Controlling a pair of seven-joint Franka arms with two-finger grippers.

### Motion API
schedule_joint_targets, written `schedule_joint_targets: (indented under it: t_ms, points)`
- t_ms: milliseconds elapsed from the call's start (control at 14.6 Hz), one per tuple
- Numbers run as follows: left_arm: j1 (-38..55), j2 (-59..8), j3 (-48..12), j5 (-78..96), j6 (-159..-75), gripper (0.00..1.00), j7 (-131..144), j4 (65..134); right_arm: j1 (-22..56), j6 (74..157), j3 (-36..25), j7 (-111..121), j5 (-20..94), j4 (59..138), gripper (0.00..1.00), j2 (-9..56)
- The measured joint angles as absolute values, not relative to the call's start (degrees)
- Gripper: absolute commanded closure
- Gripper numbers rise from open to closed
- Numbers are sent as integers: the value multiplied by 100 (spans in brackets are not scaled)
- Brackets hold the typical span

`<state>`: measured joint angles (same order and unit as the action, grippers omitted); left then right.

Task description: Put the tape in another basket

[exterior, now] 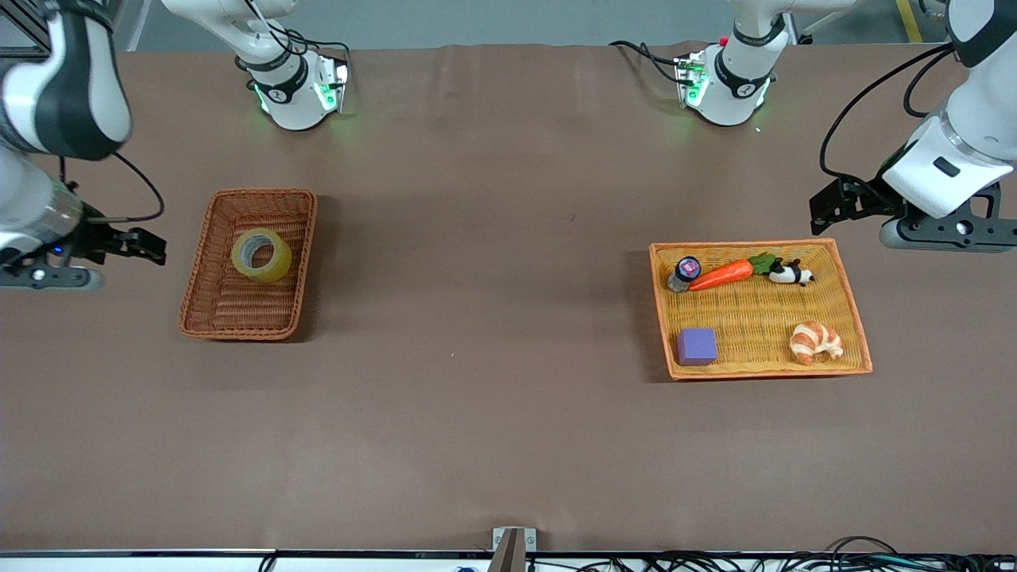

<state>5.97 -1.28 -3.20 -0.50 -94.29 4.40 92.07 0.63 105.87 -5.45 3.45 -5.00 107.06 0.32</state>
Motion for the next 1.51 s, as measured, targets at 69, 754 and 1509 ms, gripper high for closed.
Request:
schedule_joint_targets:
  t_ms: [69,754,1509]
  points:
    - [597,-129,-320,-50,-9429,0,440,9204,62,10361,-478,327,-472,10372,0,32]
    - [597,-131,-320,-60,-9429,0,440,9197,60,8951,-289,-267,-38,8792,0,67]
    - [596,3,-320,-105,-9254,0,440,9091,49,9007,-297,-396,-35,8792,0,135]
